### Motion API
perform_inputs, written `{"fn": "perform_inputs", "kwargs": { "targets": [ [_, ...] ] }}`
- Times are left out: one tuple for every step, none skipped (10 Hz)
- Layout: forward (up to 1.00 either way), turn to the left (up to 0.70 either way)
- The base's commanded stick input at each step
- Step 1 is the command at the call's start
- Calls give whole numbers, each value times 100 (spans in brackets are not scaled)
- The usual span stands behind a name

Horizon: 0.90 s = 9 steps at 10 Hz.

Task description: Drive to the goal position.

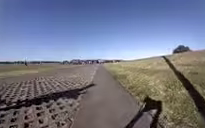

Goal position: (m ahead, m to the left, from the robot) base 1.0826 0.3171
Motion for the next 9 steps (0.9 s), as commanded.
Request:
{"fn": "perform_inputs", "kwargs": {
  "targets": [
    [70, 0],
    [70, 0],
    [70, 0],
    [70, 0],
    [70, 0],
    [70, 0],
    [70, 0],
    [70, 0],
    [70, 0]
  ]
}}
